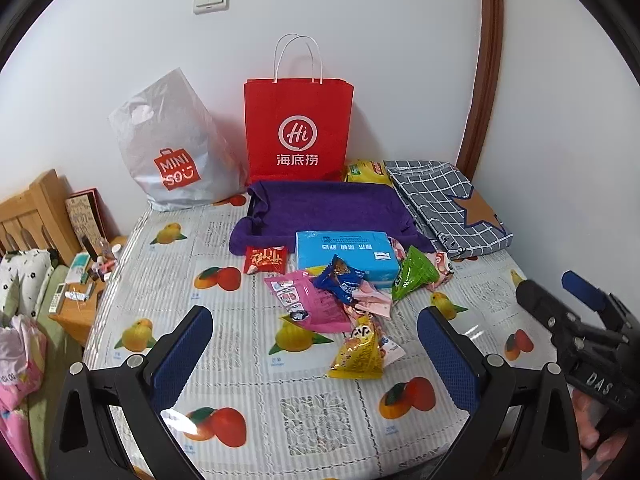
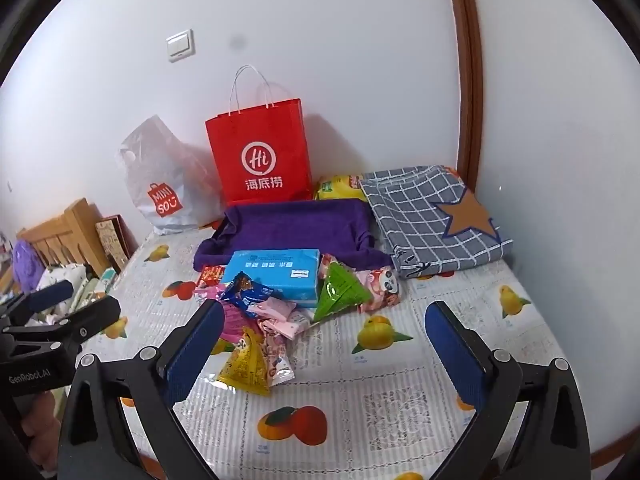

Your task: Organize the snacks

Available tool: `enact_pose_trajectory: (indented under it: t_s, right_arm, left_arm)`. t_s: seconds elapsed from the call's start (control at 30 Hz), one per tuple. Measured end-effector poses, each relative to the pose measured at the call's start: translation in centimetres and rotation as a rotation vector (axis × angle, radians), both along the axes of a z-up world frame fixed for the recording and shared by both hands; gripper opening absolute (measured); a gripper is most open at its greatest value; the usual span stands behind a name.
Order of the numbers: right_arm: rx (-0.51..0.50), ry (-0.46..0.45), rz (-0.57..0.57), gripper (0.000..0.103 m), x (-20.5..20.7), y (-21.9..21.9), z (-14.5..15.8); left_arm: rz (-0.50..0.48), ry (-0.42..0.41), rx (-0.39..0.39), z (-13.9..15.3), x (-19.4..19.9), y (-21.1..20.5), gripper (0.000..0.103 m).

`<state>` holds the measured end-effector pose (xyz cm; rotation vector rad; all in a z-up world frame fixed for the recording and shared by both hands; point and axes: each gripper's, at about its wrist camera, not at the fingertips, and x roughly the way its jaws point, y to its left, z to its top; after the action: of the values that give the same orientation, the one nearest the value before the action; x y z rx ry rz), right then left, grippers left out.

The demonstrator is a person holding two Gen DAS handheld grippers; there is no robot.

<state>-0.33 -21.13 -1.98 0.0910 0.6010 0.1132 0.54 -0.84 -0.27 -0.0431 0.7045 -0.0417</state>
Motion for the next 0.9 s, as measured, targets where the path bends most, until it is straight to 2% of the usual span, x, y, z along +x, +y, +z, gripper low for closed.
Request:
enact_pose_trajectory:
  t_s: [0.23, 0.43, 0.57, 0.8, 0.9]
  right_arm:
    - [-0.025, 0.004, -0.009, 0.1, 0.2, 0.4, -0.6]
    - [-0.033, -0.041, -0.006, 0.1, -0.7, 0.7, 0.2]
    - [-0.028, -0.05, -0.013, 0.1, -1.0, 0.7, 0.6]
    - [-0.082, -0.094, -0.006, 0.101, -2.0, 1.8, 1.2]
    - [-0.081, -0.097, -0.003, 0.102, -2.0, 1.9, 1.3]
  left_arm:
    - [0.004, 0.008, -0.007, -0.8, 0.3, 0.1, 0.103]
    - [0.039, 0.001, -0.005, -0.7, 0.1, 0.4, 0.103]
    - [0.054, -0.028, -0.006, -0.7, -0.3, 0.7, 0.103]
    - [0.076, -0.051, -0.027, -0.7, -0.5, 1.4, 0.103]
    - [0.061, -0.058, -0.051, -0.6, -0.8, 1.5, 0.103]
